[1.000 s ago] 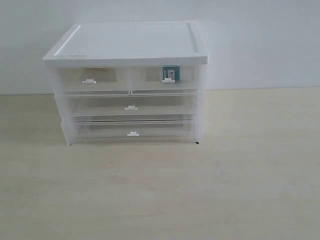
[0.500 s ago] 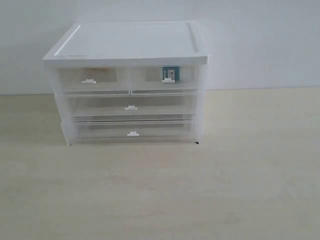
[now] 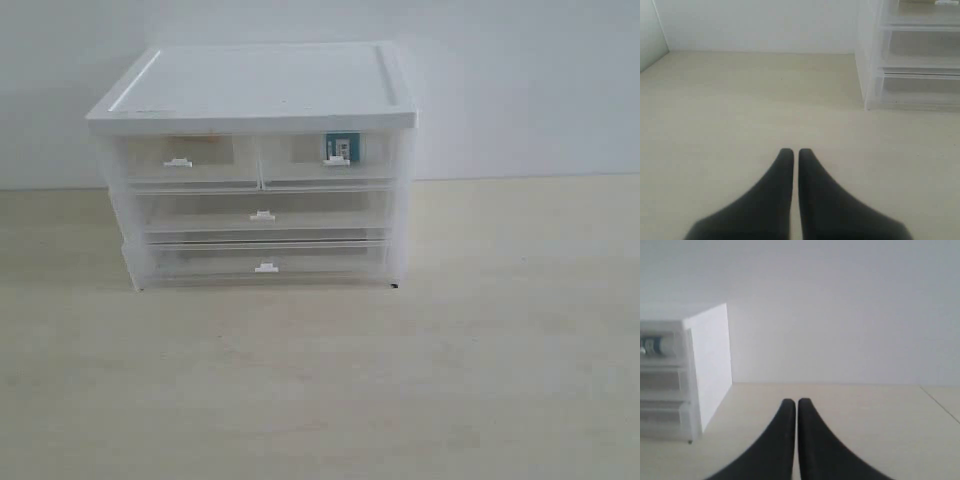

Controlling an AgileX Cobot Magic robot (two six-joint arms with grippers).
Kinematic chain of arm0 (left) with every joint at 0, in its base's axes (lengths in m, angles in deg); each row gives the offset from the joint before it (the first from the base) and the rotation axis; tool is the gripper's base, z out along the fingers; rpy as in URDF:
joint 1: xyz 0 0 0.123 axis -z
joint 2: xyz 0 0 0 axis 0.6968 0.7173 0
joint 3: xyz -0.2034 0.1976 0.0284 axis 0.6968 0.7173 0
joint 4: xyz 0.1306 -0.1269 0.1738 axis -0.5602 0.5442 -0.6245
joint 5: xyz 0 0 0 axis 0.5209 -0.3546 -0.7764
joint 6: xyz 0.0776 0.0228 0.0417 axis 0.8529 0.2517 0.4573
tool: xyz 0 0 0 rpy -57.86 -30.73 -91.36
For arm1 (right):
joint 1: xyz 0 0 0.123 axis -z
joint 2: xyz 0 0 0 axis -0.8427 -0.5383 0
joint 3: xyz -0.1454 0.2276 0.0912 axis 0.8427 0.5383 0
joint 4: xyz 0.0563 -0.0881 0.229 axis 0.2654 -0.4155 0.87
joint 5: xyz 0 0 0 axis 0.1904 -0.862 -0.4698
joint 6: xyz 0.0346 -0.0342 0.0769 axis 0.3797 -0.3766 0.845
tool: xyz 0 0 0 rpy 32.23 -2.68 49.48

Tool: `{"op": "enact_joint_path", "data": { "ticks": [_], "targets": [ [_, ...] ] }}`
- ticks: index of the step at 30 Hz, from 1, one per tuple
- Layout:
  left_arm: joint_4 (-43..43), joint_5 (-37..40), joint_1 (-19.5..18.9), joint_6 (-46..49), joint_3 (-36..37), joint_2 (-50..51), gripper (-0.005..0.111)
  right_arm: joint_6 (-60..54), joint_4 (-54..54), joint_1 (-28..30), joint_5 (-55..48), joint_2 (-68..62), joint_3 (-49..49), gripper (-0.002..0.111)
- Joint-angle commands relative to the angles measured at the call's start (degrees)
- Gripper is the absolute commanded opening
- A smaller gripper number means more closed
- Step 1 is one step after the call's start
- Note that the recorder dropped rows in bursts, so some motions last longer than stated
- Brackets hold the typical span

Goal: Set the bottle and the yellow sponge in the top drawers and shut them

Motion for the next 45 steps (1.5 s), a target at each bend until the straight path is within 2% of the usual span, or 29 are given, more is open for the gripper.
{"op": "enact_joint_path", "data": {
  "ticks": [1,10,18,45],
  "targets": [
    [0.5,0.2,-0.2,0.2,0.2,-0.1,0.004,-10.9,3.7,-3.2,-7.3,0.2,0.2,0.0],
    [0.5,0.2,-0.2,0.2,0.2,-0.1,0.004,-11.8,8.0,-5.2,-18.0,0.2,0.2,0.0],
    [0.5,0.2,-0.2,0.2,0.2,-0.1,0.004,-9.7,13.6,-5.2,-17.9,0.2,0.2,0.0],
    [0.5,0.2,-0.2,0.2,0.2,-0.1,0.004,-9.7,13.6,-5.2,-17.9,0.2,0.2,0.0]
  ]
}}
